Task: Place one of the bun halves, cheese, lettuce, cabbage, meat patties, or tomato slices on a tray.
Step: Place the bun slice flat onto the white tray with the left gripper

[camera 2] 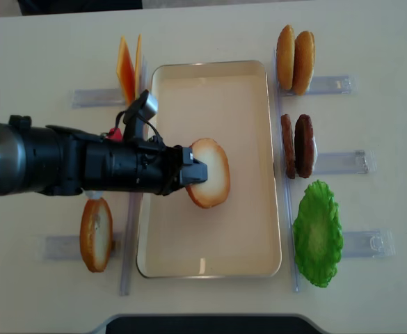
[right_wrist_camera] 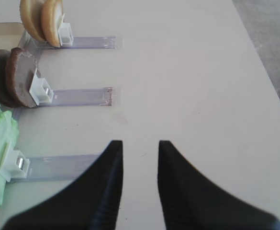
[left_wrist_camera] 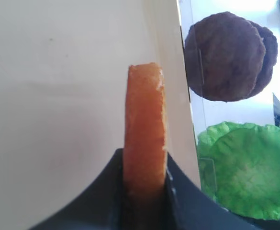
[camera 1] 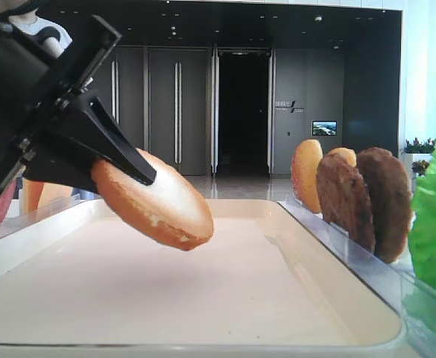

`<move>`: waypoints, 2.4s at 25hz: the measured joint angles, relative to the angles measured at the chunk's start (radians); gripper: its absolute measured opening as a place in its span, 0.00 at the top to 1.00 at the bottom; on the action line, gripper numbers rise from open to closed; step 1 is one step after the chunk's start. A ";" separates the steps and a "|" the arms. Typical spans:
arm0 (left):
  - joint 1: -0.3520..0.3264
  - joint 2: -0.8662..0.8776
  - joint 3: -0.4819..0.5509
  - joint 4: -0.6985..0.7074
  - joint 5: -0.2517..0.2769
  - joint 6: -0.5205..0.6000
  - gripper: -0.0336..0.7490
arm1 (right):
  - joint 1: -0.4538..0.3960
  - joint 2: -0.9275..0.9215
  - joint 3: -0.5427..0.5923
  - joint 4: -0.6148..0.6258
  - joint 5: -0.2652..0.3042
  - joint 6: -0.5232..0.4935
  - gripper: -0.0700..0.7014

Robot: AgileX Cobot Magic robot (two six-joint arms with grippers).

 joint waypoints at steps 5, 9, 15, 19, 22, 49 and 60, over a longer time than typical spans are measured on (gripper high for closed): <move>0.009 0.052 0.000 0.000 0.075 0.021 0.80 | 0.000 0.000 0.000 0.000 0.000 0.000 0.64; 0.009 0.073 0.000 0.000 0.084 0.041 0.80 | 0.000 0.000 0.000 0.000 0.000 0.000 0.64; 0.009 0.073 0.000 0.000 0.095 0.053 0.80 | 0.000 0.000 0.000 0.000 0.000 0.000 0.64; 0.009 0.098 -0.004 0.000 0.095 0.056 0.80 | 0.000 0.000 0.000 0.000 0.000 0.000 0.64; 0.009 0.121 -0.005 0.000 0.095 0.056 0.80 | 0.000 0.000 0.000 0.000 0.000 0.000 0.64; 0.009 0.136 -0.007 -0.004 0.105 0.024 0.28 | 0.000 0.000 0.000 0.000 0.000 0.000 0.64; 0.009 0.091 -0.007 0.095 0.050 -0.108 0.28 | 0.000 0.000 0.000 0.000 0.000 0.000 0.64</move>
